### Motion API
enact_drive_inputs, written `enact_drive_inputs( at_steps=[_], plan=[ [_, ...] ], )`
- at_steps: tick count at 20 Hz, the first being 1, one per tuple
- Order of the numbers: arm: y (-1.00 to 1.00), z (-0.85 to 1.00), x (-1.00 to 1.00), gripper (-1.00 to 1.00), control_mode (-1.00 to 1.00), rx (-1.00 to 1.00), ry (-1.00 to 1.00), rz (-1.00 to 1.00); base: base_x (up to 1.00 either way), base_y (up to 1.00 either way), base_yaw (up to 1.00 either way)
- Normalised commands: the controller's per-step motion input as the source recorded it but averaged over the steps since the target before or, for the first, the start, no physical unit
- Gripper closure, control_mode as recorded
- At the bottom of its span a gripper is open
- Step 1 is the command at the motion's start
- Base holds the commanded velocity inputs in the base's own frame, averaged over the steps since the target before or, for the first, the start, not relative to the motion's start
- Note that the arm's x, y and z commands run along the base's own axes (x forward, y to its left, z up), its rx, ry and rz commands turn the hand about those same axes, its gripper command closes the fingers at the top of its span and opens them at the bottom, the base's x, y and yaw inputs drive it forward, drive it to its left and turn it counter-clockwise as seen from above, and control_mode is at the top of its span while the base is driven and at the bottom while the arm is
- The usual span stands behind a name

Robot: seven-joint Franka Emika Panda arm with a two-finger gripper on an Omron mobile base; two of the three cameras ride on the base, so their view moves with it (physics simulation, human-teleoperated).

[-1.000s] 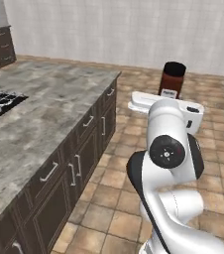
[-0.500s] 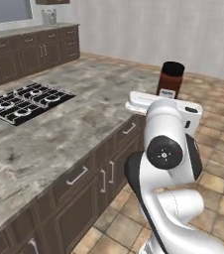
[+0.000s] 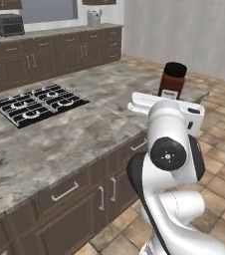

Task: Collect the paprika, ketchup, and shaker from the cabinet and place them next to the stove.

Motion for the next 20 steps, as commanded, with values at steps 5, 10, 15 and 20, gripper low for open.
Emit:
enact_drive_inputs(
  at_steps=[5,10,15,20],
  plan=[
    [0.00,0.00,0.00,1.00,1.00,0.00,0.00,0.00,0.70,-0.55,0.40],
    [0.00,0.00,0.00,1.00,1.00,0.00,0.00,0.00,0.54,-0.62,0.39],
    [0.00,0.00,0.00,1.00,1.00,0.00,0.00,0.00,0.48,-0.65,0.39],
    [0.00,0.00,0.00,1.00,1.00,0.00,0.00,0.00,0.37,-0.75,0.36]
  ],
)
